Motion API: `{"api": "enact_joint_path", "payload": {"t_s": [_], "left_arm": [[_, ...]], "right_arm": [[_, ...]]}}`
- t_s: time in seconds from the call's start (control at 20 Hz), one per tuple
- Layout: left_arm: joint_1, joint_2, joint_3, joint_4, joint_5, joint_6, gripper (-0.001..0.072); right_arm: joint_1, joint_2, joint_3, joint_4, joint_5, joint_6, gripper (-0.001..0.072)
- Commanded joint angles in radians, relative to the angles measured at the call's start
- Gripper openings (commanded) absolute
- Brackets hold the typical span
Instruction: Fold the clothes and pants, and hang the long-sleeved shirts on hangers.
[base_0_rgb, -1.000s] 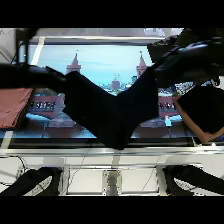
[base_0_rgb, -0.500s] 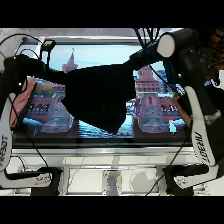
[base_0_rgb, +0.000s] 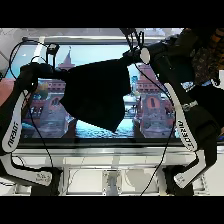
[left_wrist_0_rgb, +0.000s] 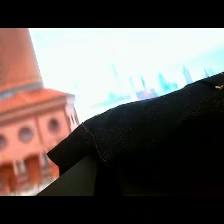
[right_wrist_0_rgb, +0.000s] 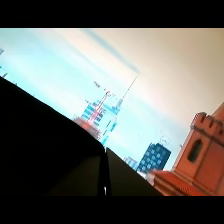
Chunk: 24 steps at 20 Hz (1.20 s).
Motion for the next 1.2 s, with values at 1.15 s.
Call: {"api": "enact_joint_path", "payload": {"t_s": [1.15], "left_arm": [[0.207,-0.003,-0.026,0.085,0.826,0.453,0.0053]], "right_arm": [[0.167,-0.085,-0.001,0.423,0.805,-0.02,0.0012]]}}
